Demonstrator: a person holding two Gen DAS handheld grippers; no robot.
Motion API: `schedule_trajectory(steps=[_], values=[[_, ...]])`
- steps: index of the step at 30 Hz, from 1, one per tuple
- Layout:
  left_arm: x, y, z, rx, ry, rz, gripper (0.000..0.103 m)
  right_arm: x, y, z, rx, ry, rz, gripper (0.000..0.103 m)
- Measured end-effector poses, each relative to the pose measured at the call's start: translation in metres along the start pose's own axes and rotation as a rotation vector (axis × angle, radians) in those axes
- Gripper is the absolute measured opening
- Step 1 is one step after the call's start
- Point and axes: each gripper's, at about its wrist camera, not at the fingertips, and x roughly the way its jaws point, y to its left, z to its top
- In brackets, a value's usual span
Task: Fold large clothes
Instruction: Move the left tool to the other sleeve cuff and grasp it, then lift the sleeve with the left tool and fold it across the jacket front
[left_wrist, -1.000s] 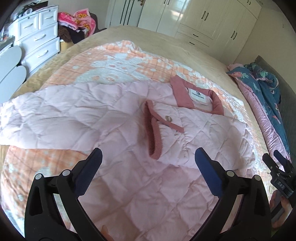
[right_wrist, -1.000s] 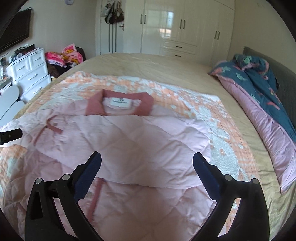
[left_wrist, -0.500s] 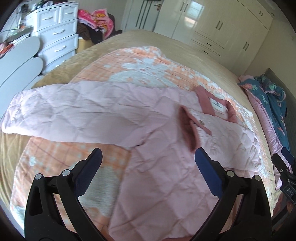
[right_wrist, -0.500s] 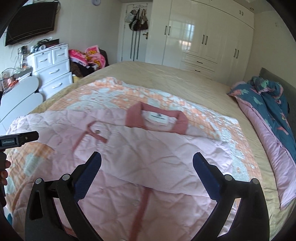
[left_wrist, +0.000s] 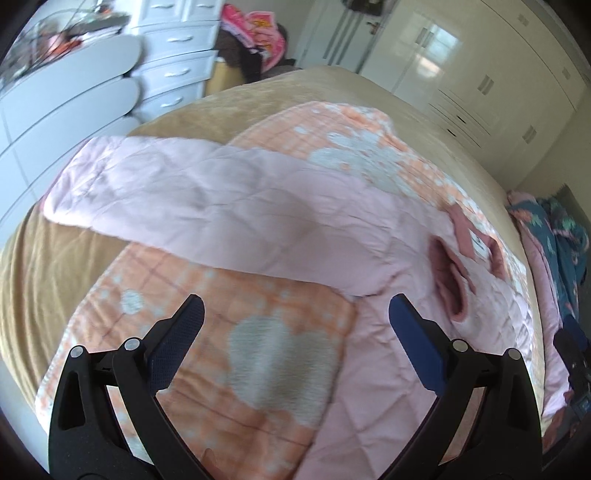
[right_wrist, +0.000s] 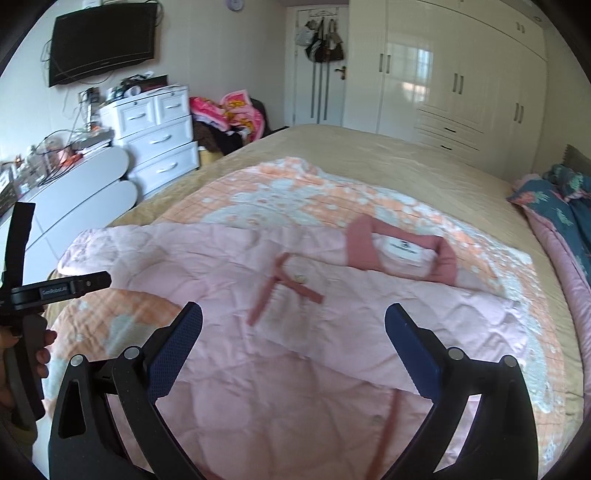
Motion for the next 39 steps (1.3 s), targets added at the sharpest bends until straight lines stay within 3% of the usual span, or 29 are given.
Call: schedule_trajectory(steps=[16,25,34,35,37,39], values=[[0.022,0.092,0.012,-0.198,-0.015,0.082,0.094,0.039,0.082,0.003,-0.080,0.046,0.105,0.099],[0.049,0.145,0.027,-0.344,-0.029,0.101,0.094,0.057,0.091,-0.004,-0.080,0.074,0.117,0.099],[0.071,0.181,0.051,-0.487,-0.088,0.074,0.093,0.062,0.067,-0.009,-0.043,0.094,0.098,0.099],[0.073,0.184,0.054,-0.502,-0.093,0.077,0.088,0.062,0.064,-0.009,-0.037,0.093,0.093,0.099],[0.072,0.185,0.062,-0.501,-0.095,0.120,0.065,0.059,0.054,-0.009,-0.021,0.088,0.083,0.099],[0.064,0.179,0.070,-0.474,-0.135,0.150,0.029,0.055,0.043,-0.011,0.005,0.080,0.077,0.099]])
